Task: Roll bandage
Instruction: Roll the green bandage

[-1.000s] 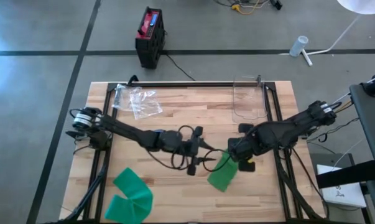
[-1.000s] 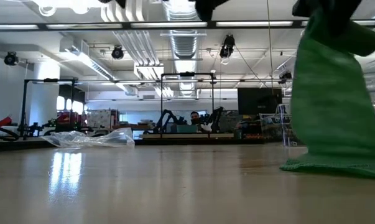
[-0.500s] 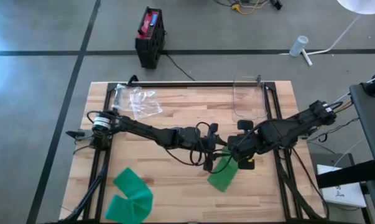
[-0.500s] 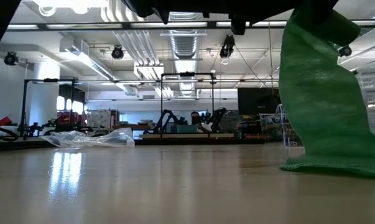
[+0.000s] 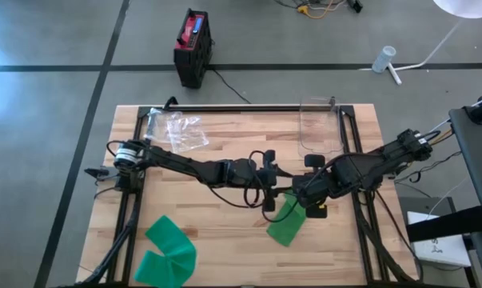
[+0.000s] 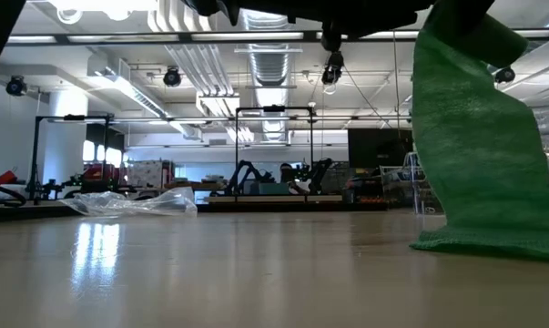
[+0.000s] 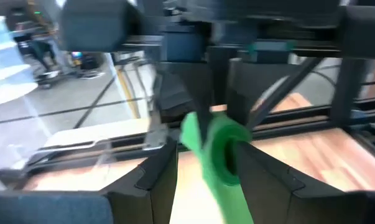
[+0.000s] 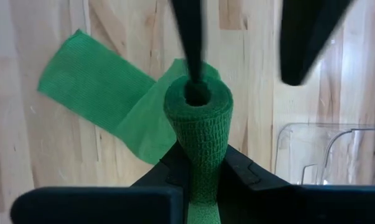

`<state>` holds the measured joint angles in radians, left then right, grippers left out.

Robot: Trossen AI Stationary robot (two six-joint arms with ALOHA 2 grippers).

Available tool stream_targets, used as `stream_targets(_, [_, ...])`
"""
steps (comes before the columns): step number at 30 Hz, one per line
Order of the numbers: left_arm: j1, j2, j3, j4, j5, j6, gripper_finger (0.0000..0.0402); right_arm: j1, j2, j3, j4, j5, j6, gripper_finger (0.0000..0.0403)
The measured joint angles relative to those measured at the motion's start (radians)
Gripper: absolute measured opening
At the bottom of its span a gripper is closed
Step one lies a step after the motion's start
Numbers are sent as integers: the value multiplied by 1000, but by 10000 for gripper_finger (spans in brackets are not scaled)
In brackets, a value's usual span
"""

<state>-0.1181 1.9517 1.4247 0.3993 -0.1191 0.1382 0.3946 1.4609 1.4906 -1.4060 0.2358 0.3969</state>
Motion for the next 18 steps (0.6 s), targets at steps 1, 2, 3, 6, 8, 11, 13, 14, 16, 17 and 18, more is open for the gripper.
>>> stream_targets(1, [2,1,0,4,1,-1,153,0,0,0,2,0,-1,38])
stream_targets(2, [4,5,0,15,10,-4,153,0,0,0,4,0,-4,37])
stream_targets(3, [6,6,1,15,22,-9,153,0,0,0,6,0,-6,37])
stream_targets(6, [14,14,1,18,72,-24,153,0,0,0,9,1,-5,38])
stream_targets(8, [15,17,1,18,83,-29,153,0,0,0,10,1,-5,40])
stream_targets(11, [16,17,1,21,83,-31,153,0,0,0,15,3,-6,39])
stream_targets(13, [16,17,1,22,84,-31,153,0,0,0,26,4,-6,38])
stream_targets(14, [16,17,1,21,84,-33,153,0,0,0,31,4,-7,38])
stream_targets(16, [16,17,1,20,84,-35,153,0,0,0,35,5,-9,39])
stream_targets(17, [16,17,1,20,84,-38,153,0,0,0,36,10,-9,39])
stream_targets(18, [16,17,1,20,84,-42,153,0,0,0,35,16,-9,40])
